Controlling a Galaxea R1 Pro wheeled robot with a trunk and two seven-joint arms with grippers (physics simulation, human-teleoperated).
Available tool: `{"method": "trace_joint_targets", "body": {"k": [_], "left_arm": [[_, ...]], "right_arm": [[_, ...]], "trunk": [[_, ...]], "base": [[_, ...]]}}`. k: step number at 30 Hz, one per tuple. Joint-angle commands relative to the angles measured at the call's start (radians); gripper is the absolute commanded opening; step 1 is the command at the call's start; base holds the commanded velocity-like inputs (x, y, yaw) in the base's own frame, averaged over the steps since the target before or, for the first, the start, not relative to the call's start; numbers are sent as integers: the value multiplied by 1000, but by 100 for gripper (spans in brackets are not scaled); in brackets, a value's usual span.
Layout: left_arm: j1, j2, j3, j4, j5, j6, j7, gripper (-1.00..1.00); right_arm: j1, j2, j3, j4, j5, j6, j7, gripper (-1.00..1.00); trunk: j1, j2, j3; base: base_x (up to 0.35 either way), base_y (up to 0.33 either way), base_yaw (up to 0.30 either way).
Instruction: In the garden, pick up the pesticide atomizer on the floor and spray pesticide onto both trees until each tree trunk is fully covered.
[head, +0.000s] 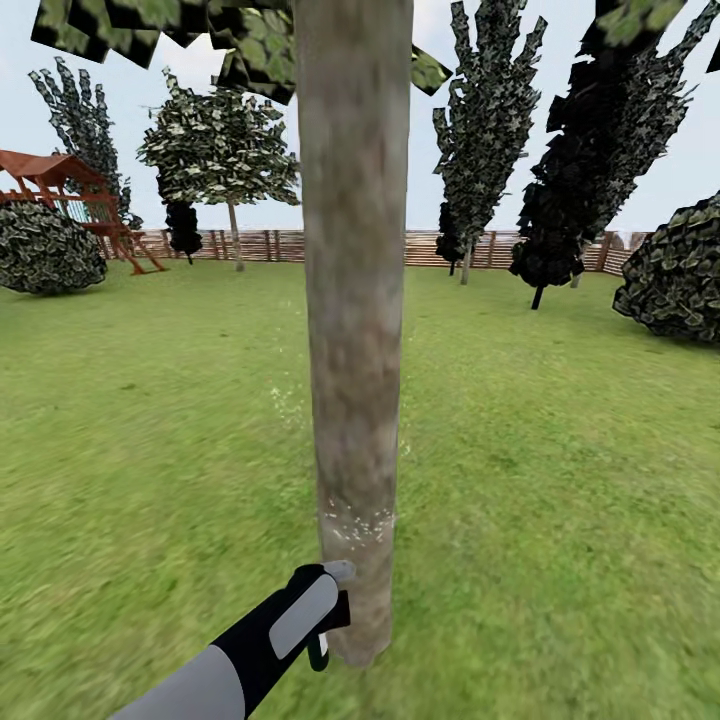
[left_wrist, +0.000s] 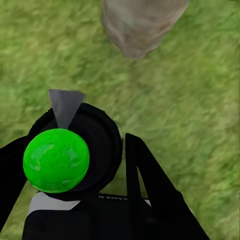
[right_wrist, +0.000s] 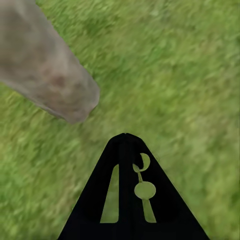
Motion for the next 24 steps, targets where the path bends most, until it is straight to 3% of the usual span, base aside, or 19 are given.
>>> {"method": "trace_joint_targets", "body": {"k": [1,4,6,8,9,12,15,17,19,24], "left_arm": [[-1,1,-4,-9,5,2,11,-100],[-1,2,-3,-135,6,13,63,-100],[-1,2,-3,-230,10,32,160,-100],[-1,2,0,-428,20,121,377,-100],[-1,2,0,-458,22,137,402,-100],[-1,2,6,-618,33,251,553,-100],[-2,1,4,-686,90,302,665,-100],[-7,0,2,-718,164,315,723,-100],[-29,-3,1,-729,202,319,740,-100],[-183,-4,4,-727,293,321,751,-100]], "right_arm": [[0,0,-3,1,-10,-1,9,-100],[0,0,-2,1,-10,-1,9,-100],[0,0,-3,1,-10,-1,9,-100],[0,1,-3,1,-10,-1,9,-100],[0,1,-3,1,-10,-1,9,-100],[0,2,-1,2,-10,-1,9,-100],[0,2,-1,8,-10,-1,9,-100],[0,2,-1,24,-10,-1,8,-100],[0,2,-1,30,-10,-1,9,-100],[0,3,-1,33,-10,-1,9,-100]], "trunk": [[0,-1,-1],[0,-1,-1],[0,-1,-1],[0,-1,-1],[0,-1,-1],[0,-1,-1],[0,-1,-1],[0,-1,-1],[0,-1,-1],[0,-1,-1]], "base": [[0,89,-2],[0,31,-1],[0,11,0],[0,4,0],[0,2,0],[0,0,0],[0,0,0],[0,0,0],[0,0,0],[0,0,0]]}}
